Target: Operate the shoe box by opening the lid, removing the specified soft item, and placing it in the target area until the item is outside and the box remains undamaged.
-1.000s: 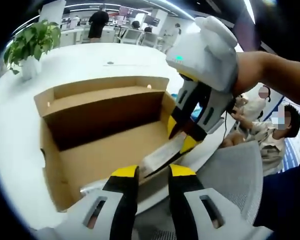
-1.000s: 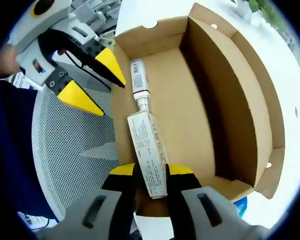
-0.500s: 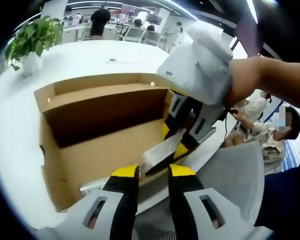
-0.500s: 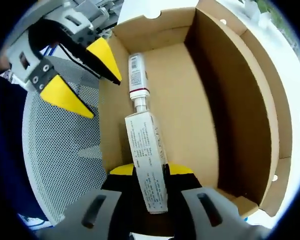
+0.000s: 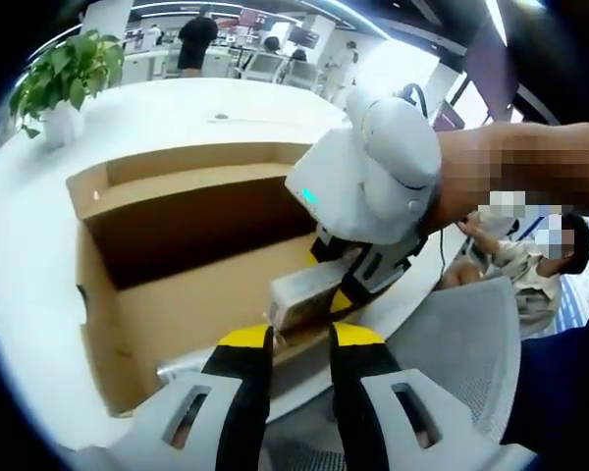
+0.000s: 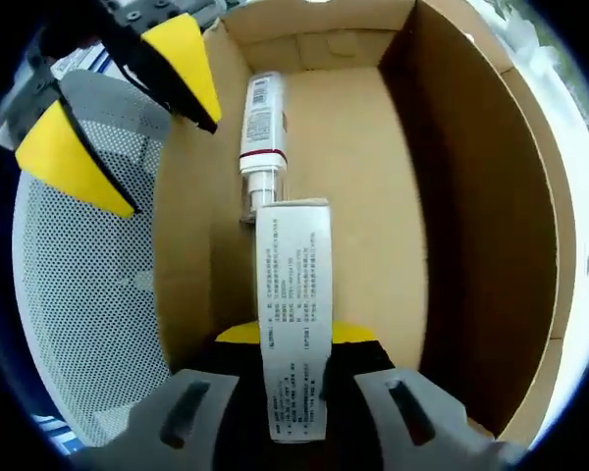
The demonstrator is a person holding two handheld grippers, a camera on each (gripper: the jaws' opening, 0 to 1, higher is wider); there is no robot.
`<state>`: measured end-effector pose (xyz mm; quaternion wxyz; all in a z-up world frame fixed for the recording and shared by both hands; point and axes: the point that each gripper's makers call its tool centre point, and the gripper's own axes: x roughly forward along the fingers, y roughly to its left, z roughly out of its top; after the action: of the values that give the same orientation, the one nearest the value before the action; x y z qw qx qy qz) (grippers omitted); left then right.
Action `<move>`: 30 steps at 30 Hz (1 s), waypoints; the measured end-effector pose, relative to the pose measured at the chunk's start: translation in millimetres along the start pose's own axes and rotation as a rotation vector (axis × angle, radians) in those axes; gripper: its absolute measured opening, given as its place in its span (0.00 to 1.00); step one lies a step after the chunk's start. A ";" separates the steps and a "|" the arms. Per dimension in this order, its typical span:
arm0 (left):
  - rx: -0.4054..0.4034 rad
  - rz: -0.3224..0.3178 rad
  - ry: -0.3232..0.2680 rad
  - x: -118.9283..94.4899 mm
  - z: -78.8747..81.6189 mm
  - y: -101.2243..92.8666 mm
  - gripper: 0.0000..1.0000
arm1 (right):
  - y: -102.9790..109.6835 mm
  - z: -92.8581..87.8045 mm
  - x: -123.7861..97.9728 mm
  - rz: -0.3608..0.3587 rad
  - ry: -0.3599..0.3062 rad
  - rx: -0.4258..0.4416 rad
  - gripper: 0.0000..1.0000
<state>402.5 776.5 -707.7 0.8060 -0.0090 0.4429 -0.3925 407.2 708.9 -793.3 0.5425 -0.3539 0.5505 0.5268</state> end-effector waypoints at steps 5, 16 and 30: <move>0.003 -0.002 0.000 1.0 -0.3 -1.0 0.21 | -0.9 -0.6 -3.3 -0.019 -0.030 0.002 0.19; 0.008 -0.011 -0.008 2.1 1.1 -4.8 0.20 | -7.9 -3.6 -35.8 -0.061 -0.051 0.013 0.18; 0.025 -0.019 -0.027 -2.2 4.5 -14.9 0.21 | -3.7 -3.1 -87.1 -0.096 -0.058 -0.014 0.19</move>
<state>395.7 766.1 -698.1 0.8082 -0.0083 0.4269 -0.4055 424.0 689.3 -710.0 0.5802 -0.3683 0.5133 0.5140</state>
